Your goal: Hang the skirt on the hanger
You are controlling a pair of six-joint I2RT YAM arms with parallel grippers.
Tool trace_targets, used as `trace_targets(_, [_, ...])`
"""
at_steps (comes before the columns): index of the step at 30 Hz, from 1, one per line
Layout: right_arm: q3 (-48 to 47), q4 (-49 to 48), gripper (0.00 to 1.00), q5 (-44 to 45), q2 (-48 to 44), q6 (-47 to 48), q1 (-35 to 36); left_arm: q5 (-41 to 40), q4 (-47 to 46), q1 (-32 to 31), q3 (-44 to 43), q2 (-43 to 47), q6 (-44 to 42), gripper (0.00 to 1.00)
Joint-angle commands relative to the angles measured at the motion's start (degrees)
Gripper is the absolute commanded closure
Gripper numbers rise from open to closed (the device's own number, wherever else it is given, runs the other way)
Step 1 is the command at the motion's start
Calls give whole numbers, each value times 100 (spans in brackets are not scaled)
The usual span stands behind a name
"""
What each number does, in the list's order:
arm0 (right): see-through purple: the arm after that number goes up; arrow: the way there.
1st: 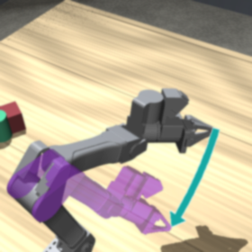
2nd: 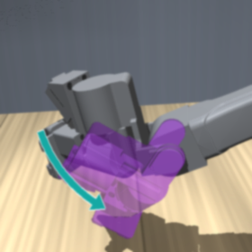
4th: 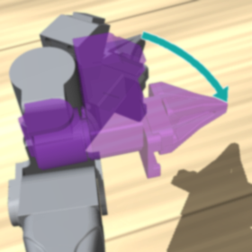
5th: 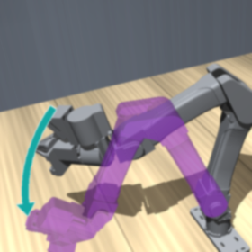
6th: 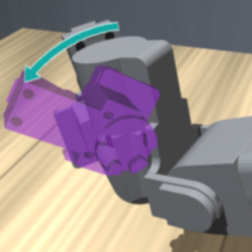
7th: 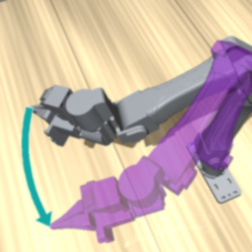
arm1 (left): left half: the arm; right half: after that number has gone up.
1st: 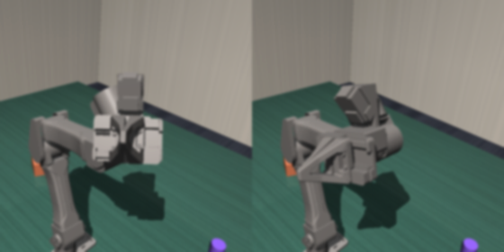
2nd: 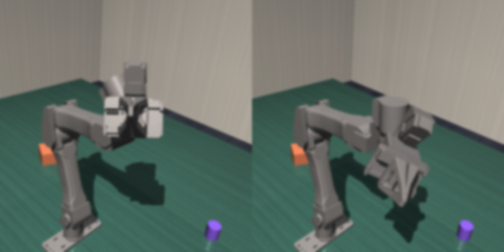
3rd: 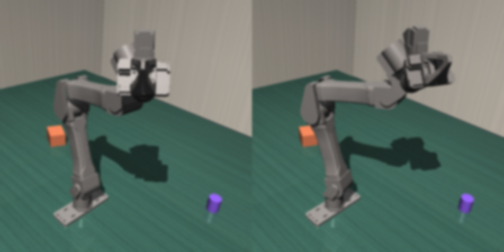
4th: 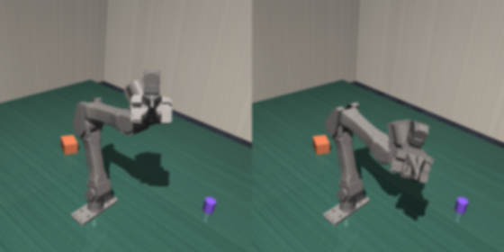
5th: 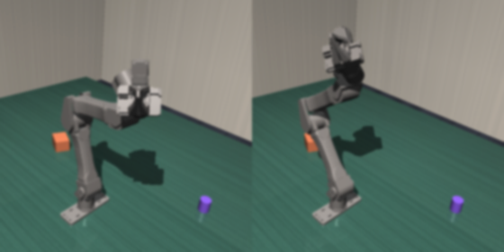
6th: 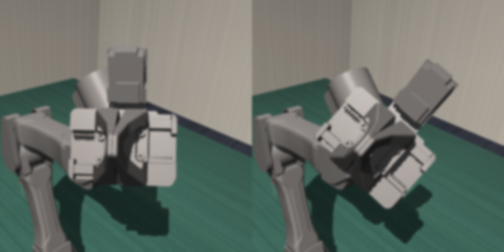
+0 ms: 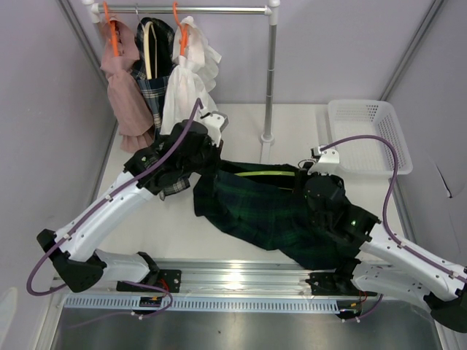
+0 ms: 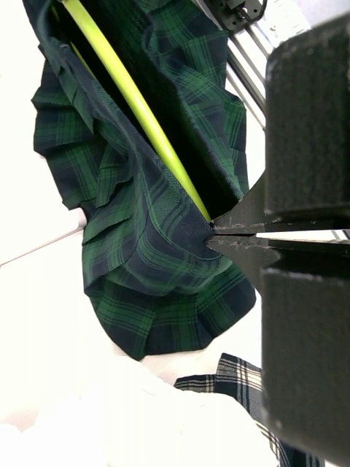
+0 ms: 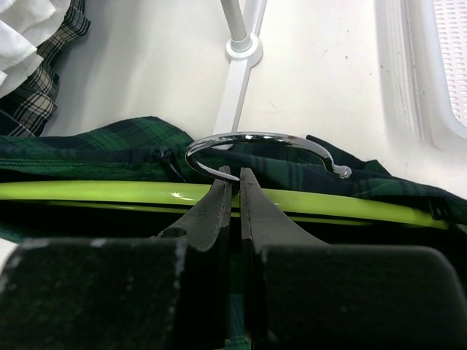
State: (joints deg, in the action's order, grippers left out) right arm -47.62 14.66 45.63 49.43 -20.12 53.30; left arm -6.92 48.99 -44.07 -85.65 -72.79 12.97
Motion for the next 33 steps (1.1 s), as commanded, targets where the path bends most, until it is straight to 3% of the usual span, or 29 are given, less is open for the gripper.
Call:
trace_targets(1, [-256, 169, 100, 394, 5, 369, 101, -99, -144, -127, -268, -68, -93, 100])
trace_targets(7, [-705, 82, 100, 500, 304, 386, 532, -91, -241, -330, -312, -226, -32, 100])
trace_targets(22, [-1399, 424, 100, 271, 304, 403, 682, -249, -91, -312, -593, -165, -120, 100])
trace_targets(33, [-952, 160, 100, 411, 875, 307, 682, -213, 233, -383, -1076, -95, -84, 100])
